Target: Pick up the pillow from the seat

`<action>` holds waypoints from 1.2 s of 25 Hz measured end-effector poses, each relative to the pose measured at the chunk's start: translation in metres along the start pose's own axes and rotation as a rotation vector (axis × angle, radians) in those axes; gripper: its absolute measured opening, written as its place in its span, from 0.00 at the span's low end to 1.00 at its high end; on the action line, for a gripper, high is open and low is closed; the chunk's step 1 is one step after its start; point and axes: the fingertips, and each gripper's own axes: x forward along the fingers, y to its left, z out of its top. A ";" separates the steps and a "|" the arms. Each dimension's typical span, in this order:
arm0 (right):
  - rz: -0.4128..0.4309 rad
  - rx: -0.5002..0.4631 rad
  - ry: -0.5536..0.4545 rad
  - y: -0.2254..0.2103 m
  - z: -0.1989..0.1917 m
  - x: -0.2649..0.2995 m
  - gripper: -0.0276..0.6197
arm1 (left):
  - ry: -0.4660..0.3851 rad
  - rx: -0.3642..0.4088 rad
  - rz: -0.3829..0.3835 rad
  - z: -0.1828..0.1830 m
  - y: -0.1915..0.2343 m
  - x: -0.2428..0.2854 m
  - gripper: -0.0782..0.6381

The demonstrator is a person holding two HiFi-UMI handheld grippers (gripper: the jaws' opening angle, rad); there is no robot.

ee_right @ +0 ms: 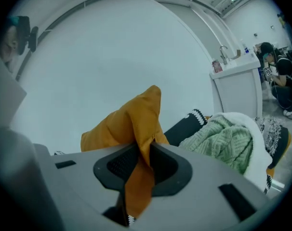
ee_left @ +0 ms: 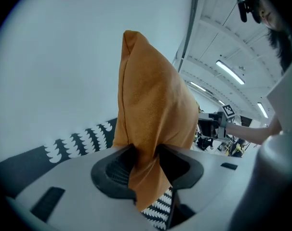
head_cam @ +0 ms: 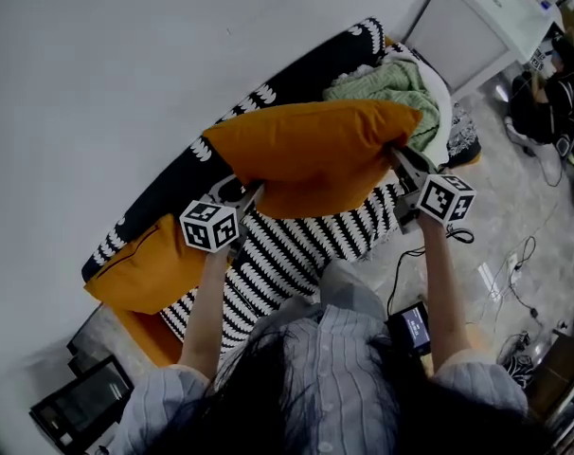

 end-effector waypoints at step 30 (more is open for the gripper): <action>-0.071 0.001 -0.093 0.119 -0.061 -0.147 0.18 | -0.092 0.067 -0.113 -0.031 -0.081 -0.151 0.34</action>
